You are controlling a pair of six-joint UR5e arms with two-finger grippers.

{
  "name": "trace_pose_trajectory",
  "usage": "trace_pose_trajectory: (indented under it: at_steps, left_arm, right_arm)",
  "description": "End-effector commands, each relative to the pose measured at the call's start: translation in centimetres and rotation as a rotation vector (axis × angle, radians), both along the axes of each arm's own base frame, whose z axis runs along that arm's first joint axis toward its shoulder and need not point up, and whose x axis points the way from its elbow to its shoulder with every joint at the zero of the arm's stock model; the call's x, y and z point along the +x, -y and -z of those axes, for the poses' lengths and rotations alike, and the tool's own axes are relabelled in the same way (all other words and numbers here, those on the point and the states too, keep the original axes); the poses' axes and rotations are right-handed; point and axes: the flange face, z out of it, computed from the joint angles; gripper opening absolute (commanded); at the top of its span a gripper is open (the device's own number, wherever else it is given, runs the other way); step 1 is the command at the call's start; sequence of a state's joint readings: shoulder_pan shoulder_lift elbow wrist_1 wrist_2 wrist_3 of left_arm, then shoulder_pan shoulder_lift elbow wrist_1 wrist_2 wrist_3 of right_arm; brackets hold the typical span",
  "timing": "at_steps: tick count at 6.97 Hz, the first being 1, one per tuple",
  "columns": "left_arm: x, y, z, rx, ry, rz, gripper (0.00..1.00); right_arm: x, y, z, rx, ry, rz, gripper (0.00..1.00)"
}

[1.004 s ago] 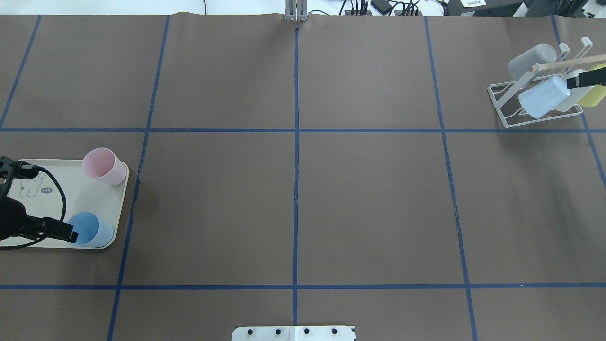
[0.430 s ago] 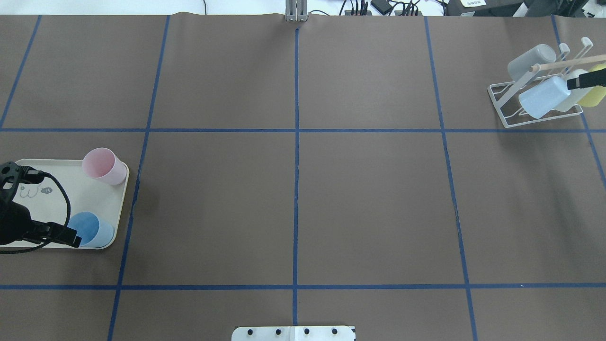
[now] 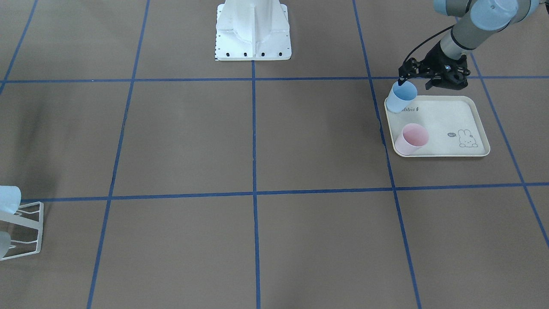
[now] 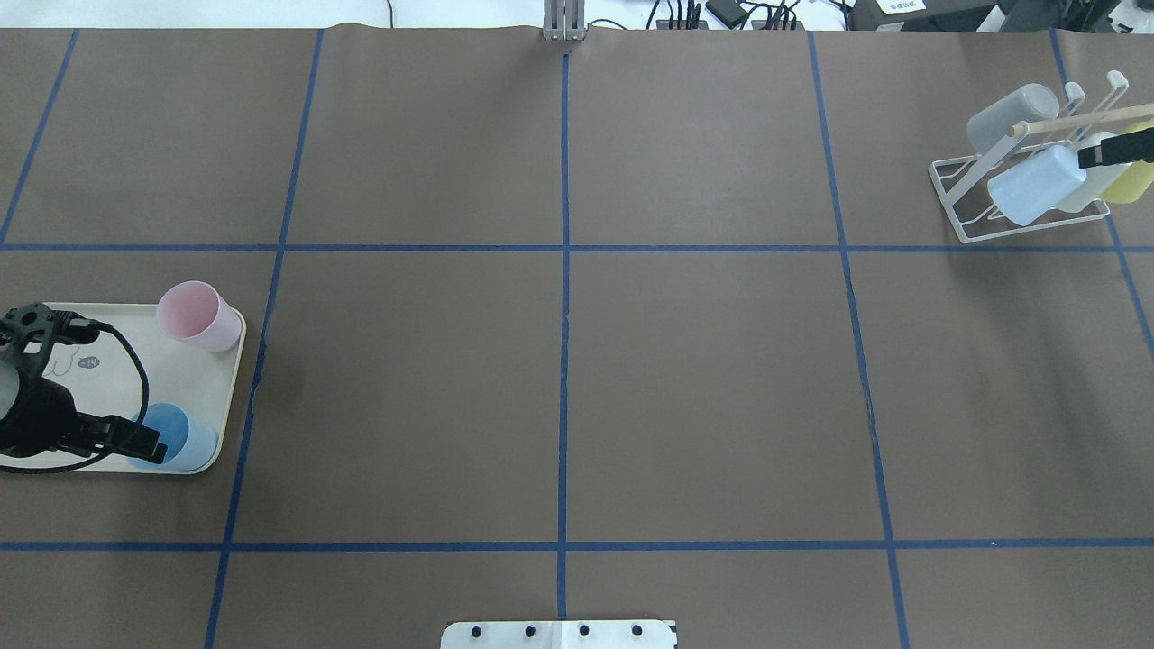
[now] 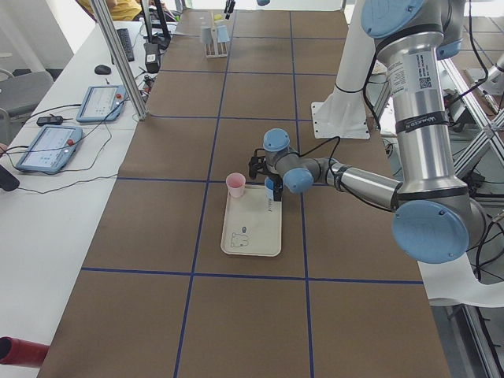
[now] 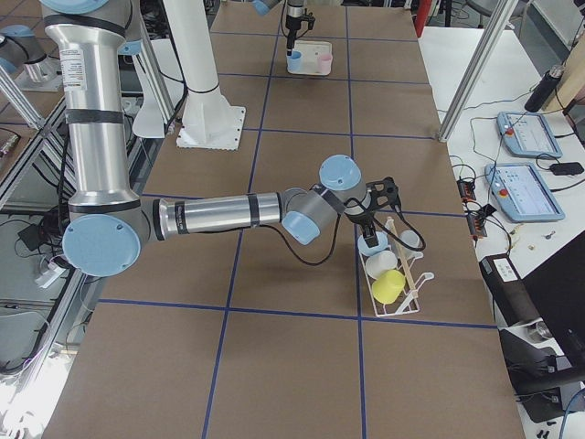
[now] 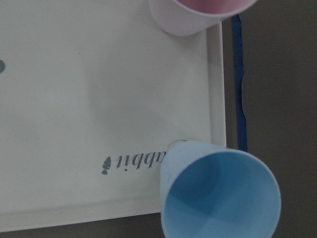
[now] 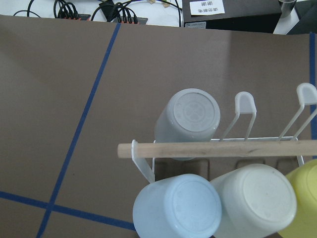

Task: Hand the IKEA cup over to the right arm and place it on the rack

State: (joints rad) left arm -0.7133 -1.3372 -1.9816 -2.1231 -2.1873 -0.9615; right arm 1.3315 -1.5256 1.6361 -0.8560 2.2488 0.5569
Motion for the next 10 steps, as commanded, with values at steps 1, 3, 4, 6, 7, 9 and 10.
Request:
trace_pose_trajectory:
  at_steps: [1,3,4,6,7,9,10]
  left_arm:
    - [0.5,0.4,-0.6,-0.001,0.008,-0.001,0.98]
    - [1.2,1.1,-0.9,-0.003,0.007,-0.003,0.9]
    - [1.6,1.4,-1.3,-0.009,0.014,-0.001,0.66]
    - [1.8,1.5,-1.4,-0.013,0.012,-0.003,0.0]
    - [1.7,1.5,-1.6,-0.009,0.017,-0.003,0.0]
    - [-0.9,2.8,-0.6,-0.011,0.011,0.055,0.0]
    - [-4.6,4.5,1.6,-0.012,-0.025,0.125,0.0]
  right_arm:
    - [0.0,-0.1,-0.1,-0.004,0.001,-0.002,1.0]
    - [0.1,-0.2,-0.4,-0.009,0.0,-0.002,1.0]
    - [0.1,-0.2,-0.4,-0.009,0.0,-0.002,1.0]
    - [0.1,-0.2,-0.3,-0.01,0.002,-0.004,1.0]
    - [0.1,-0.2,-0.3,-0.01,0.002,-0.004,1.0]
    - [0.1,-0.3,-0.3,-0.01,0.003,-0.005,1.0]
    - [0.1,-0.3,-0.2,-0.008,0.003,-0.005,1.0]
